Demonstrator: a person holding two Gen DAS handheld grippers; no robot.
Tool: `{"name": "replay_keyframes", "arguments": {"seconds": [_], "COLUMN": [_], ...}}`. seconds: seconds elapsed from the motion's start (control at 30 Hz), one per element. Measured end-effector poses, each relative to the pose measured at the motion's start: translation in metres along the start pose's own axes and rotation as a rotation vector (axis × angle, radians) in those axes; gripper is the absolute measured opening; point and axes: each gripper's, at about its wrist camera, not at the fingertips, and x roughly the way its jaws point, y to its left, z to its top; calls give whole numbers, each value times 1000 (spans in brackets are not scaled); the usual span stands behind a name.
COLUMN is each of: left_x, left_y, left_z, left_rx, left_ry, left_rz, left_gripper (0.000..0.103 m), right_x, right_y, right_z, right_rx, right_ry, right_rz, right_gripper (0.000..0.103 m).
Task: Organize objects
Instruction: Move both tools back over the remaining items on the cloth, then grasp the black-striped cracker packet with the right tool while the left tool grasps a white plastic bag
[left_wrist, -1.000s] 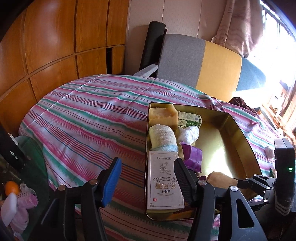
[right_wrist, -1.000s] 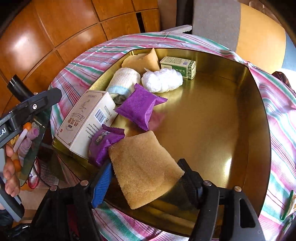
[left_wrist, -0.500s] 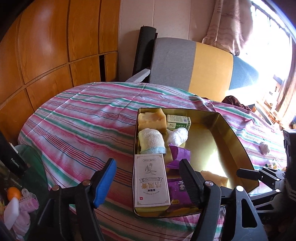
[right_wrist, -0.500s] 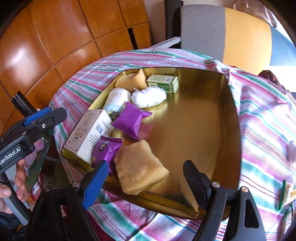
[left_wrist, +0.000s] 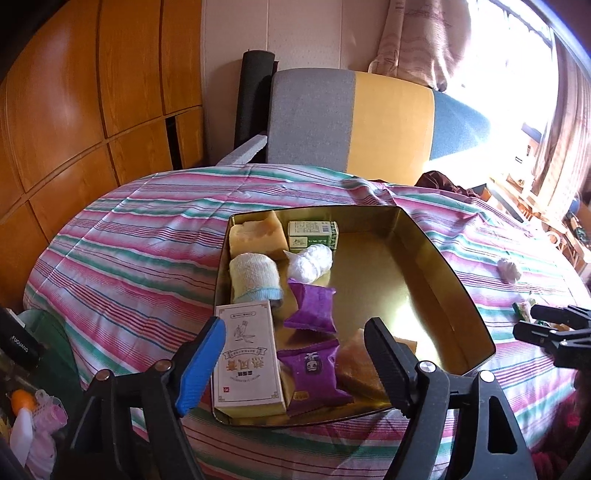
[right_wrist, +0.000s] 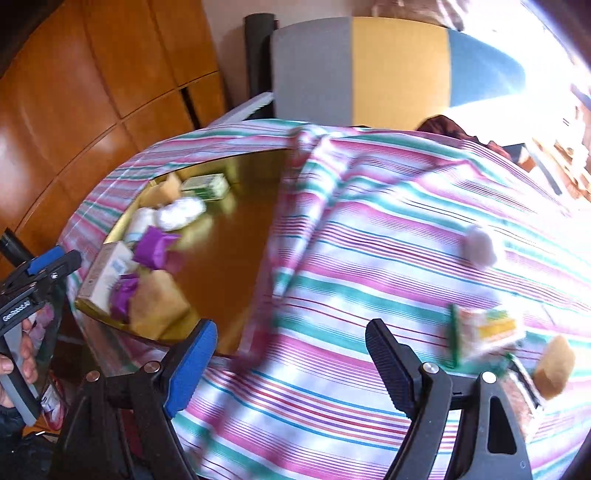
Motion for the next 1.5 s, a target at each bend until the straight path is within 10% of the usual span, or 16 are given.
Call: {"name": "replay_keyframes", "arguments": {"seconds": [0.57, 1.03, 1.13, 1.5], "left_x": [5, 13, 18, 73], "left_y": [-74, -150, -168, -250], "left_z": [11, 18, 24, 42], "left_rx": [149, 282, 303, 308], "left_ry": [15, 63, 78, 228], "left_rz": [-153, -306, -340, -432], "left_gripper": [81, 81, 81, 80], "right_x": [-46, 21, 20, 14], "right_y": [-194, -195, -192, -189], "right_z": [-42, -57, -56, -66], "right_rx": [334, 124, 122, 111], "right_ry": [138, 395, 351, 320], "right_rz": [-216, -241, -205, -195], "right_gripper": [84, 80, 48, 52]}}
